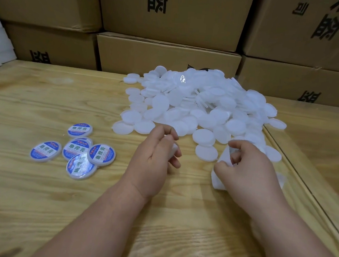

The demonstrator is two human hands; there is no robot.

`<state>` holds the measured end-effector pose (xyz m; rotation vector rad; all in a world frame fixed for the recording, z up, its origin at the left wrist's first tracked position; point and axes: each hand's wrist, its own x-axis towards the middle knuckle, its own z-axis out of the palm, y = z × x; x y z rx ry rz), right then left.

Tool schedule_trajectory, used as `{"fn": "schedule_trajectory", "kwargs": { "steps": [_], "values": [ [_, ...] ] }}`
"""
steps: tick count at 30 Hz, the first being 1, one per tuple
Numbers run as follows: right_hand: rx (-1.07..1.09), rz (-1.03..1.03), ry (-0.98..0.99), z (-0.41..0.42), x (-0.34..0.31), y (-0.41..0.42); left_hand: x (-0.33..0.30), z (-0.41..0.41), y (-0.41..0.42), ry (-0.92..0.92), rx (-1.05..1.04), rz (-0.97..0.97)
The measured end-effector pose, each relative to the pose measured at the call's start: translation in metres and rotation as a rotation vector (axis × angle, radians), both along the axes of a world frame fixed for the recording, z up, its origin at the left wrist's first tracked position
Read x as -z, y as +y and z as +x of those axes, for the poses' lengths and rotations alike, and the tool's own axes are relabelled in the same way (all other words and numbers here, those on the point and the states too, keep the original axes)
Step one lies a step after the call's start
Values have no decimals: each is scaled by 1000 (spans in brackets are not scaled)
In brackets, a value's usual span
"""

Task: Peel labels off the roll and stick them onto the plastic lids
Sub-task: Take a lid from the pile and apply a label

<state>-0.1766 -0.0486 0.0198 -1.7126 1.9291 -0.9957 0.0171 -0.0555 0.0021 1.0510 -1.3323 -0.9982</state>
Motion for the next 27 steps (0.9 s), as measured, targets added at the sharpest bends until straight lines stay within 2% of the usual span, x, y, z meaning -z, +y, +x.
{"fn": "schedule_trajectory", "kwargs": {
  "steps": [5,8,16,27],
  "values": [
    [-47,42,-201,2,2,2,2,-6,2,-240,19,25],
    [-136,86,-330,7,3,4,3,-8,3,-311,38,34],
    [-284,234,-579,14,-1,10,3,-9,4,-304,134,58],
    [-380,187,-691,11,-3,10,4,-8,4,-207,116,9]
  ]
}}
